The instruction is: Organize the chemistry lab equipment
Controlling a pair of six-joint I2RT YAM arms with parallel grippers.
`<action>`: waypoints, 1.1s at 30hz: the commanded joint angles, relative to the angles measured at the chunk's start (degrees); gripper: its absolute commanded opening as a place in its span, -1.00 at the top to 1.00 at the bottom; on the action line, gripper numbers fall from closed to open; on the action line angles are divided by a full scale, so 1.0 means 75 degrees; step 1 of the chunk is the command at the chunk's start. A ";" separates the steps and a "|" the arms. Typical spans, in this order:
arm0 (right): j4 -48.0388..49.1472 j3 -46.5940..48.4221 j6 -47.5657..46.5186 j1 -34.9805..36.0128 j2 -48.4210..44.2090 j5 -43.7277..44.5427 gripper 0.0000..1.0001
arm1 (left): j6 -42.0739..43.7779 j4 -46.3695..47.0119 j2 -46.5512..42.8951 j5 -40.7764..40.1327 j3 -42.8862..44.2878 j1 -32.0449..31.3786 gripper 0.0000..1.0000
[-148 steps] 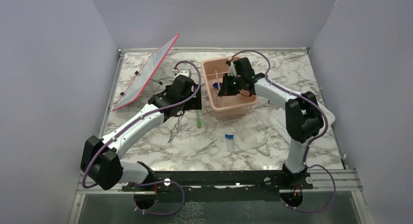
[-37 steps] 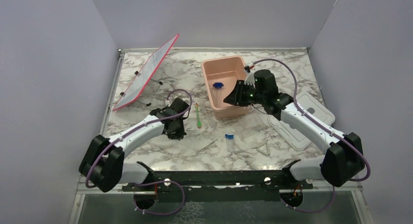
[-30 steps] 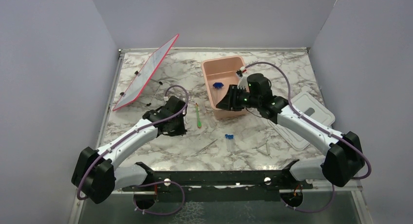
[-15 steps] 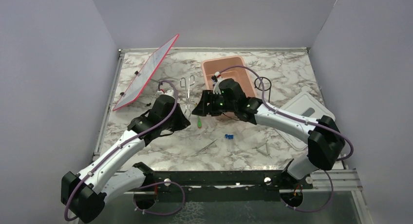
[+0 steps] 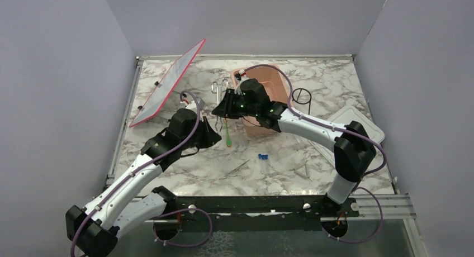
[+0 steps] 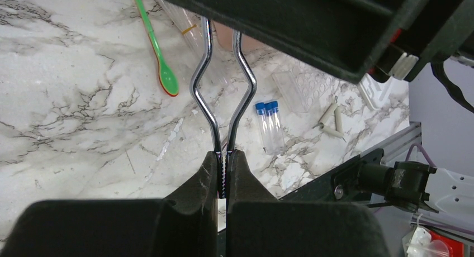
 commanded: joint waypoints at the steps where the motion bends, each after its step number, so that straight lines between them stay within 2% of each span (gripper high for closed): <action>1: 0.0282 0.0162 0.0184 0.0012 0.0023 0.0331 0.49 | 0.0260 0.0424 -0.0244 0.0162 0.0021 0.0012 1.00; 5: 0.0311 0.0144 0.0131 0.0003 -0.0102 0.0356 0.73 | 0.0330 0.0441 -0.0354 0.0155 0.0027 0.0016 0.98; 8: 0.0266 0.0213 -0.0158 -0.0012 -0.0217 0.0207 0.96 | 0.0361 0.0450 -0.0441 0.0133 0.0086 0.0008 0.49; 12: 0.0000 0.0190 -0.0671 -0.0217 -0.0660 0.0231 0.99 | 0.0605 0.0453 -0.0507 0.0118 0.0347 0.0009 -0.25; 15: -0.0622 0.0220 -0.1126 -0.0638 -0.1113 0.0205 0.99 | 0.0905 0.0453 -0.0588 0.0111 0.0666 0.0013 -0.55; 19: -0.1418 0.0342 -0.1938 -0.1327 -0.1763 0.0326 0.99 | 0.1461 0.0427 -0.0642 0.0157 0.0929 0.0012 -0.63; 24: -0.2611 0.0855 -0.3068 -0.1999 -0.2085 0.1070 0.99 | 0.1902 0.0483 -0.0517 0.0223 0.1032 0.0016 -0.68; 33: -0.3364 0.1582 -0.4233 -0.2561 -0.1069 0.1268 0.99 | 0.2007 0.1086 0.0525 0.0084 0.1397 0.0009 -0.68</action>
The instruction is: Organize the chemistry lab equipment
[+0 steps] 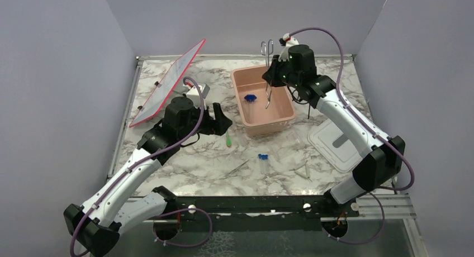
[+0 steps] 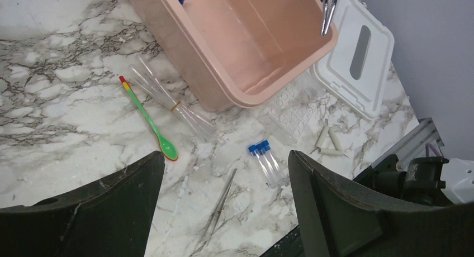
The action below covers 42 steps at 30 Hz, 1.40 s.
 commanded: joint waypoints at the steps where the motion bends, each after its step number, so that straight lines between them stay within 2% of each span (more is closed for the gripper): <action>1: -0.0538 0.0193 -0.0856 -0.0070 0.0634 0.0274 0.99 | 0.0217 0.0734 0.0500 -0.0017 0.0202 0.0016 -0.67; 9: -0.0402 0.0380 -0.0866 -0.0093 0.2233 0.0271 0.99 | 0.0687 0.1356 0.1309 -0.0464 0.0215 0.0014 -0.64; 17: -0.0279 0.0320 -0.1054 -0.0098 0.3210 0.0872 0.99 | 0.0865 0.1755 0.1479 -0.0702 -0.0069 0.0016 -0.64; 27: -0.0367 0.0585 -0.1206 -0.0288 0.4125 0.0546 0.95 | 0.0926 0.1714 0.1831 -0.0649 -0.0211 0.0017 -0.64; 30: -0.0421 0.0495 -0.1164 -0.0352 0.4087 0.0251 0.87 | 0.0934 0.1704 0.1880 -0.0672 -0.0211 0.0012 -0.64; 32: -0.0543 0.0481 -0.1160 -0.0356 0.4082 -0.0003 0.71 | 0.0938 0.1695 0.1901 -0.0678 -0.0210 0.0018 -0.64; 36: -0.0828 0.0571 -0.0948 -0.0355 0.4011 0.0818 0.45 | 0.1022 0.1704 0.1875 -0.0610 -0.0211 0.0018 -0.62; 42: -0.0869 0.0591 -0.1002 -0.0354 0.3700 0.1231 0.41 | 0.1025 0.1742 0.1801 -0.0626 -0.0265 0.0014 -0.61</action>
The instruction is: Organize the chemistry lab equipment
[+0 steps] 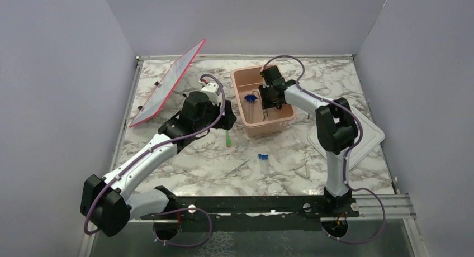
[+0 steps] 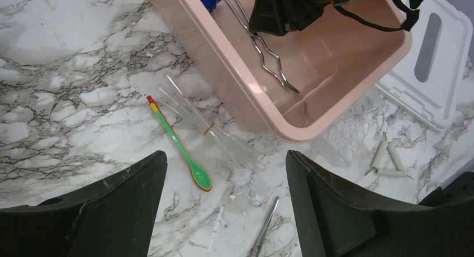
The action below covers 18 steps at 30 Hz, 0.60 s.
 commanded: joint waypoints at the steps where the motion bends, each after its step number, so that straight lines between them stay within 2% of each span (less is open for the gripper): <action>1: -0.0242 0.0283 0.0061 -0.0028 -0.0503 0.0573 0.41 | 0.0097 0.0220 -0.0080 -0.0119 -0.0069 0.0018 -0.61; 8: -0.0260 0.0190 0.0291 -0.0028 -0.1521 0.0035 0.38 | -0.0127 0.0101 0.0195 -0.0336 -0.0026 0.0018 -0.61; 11: -0.0183 -0.0007 0.0432 -0.0029 -0.2112 -0.0300 0.33 | -0.0576 -0.0044 0.0447 -0.0654 -0.0009 0.0018 -0.60; 14: -0.0081 -0.0331 0.0593 -0.0026 -0.2807 -0.0735 0.28 | -0.1278 -0.0130 0.0814 -0.0650 0.0000 0.0016 -0.45; 18: 0.0345 -0.1258 0.0886 -0.0023 -0.3824 -0.1108 0.27 | -0.2237 -0.0129 0.1476 -0.0404 0.0094 0.0007 -0.11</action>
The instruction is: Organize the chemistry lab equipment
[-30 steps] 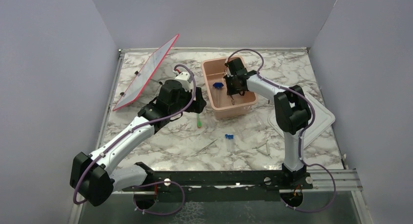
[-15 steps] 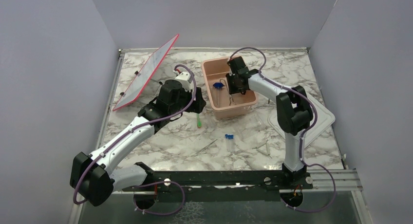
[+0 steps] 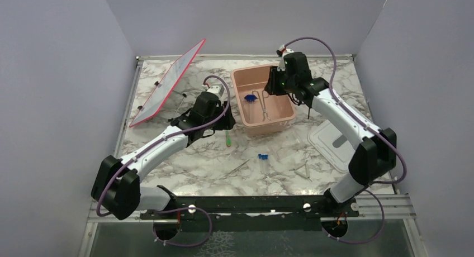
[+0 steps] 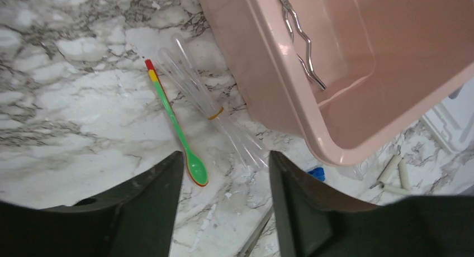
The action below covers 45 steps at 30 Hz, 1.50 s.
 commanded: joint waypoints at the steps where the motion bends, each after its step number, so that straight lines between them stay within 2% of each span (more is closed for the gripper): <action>1: 0.0453 -0.1110 0.0510 -0.0017 -0.1118 -0.0639 0.27 | -0.1389 -0.0096 0.0756 0.0000 0.0104 0.0007 -0.03; 5: 0.0965 -0.2179 0.0916 -0.0023 -0.2123 -0.0802 0.27 | -0.2003 0.0171 0.1481 0.0009 0.0117 0.0007 0.13; 11: 0.1304 -0.3256 0.1219 -0.0017 -0.2995 -0.1331 0.27 | -0.2298 0.1441 0.2406 0.0608 0.0063 0.0018 0.10; 15: 0.1261 -0.3487 0.1244 -0.0023 -0.3214 -0.1518 0.27 | -0.2563 0.1678 0.2870 0.0430 0.0141 0.0029 0.10; 19: 0.1260 -0.3630 0.1303 -0.0023 -0.3375 -0.1653 0.27 | -0.2835 0.1709 0.3072 -0.0320 0.0017 0.0030 0.12; 24: 0.1272 -0.3769 0.1327 -0.0023 -0.3523 -0.1642 0.27 | -0.2919 0.2163 0.3356 -0.0254 -0.0079 0.0059 0.14; 28: 0.1244 -0.3789 0.1339 -0.0023 -0.3539 -0.1637 0.28 | -0.2746 0.2476 0.3586 -0.0132 -0.0087 0.0071 0.26; 31: 0.1228 -0.3794 0.1364 -0.0018 -0.3569 -0.1688 0.28 | -0.2566 0.2373 0.3655 -0.0434 -0.0078 0.0083 0.39; 36: 0.1237 -0.3800 0.1355 -0.0023 -0.3629 -0.1979 0.28 | -0.2177 0.2399 0.3329 -0.0512 -0.0235 0.0089 0.64; 37: 0.1254 -0.3766 0.1370 -0.0023 -0.3622 -0.2224 0.28 | -0.1992 0.2273 0.2817 -0.0477 -0.0305 0.0089 0.68; 45: 0.1743 -0.3702 0.1581 -0.0023 -0.3600 -0.3312 0.27 | -0.1607 0.1342 0.0488 -0.1426 -0.0616 0.0089 0.68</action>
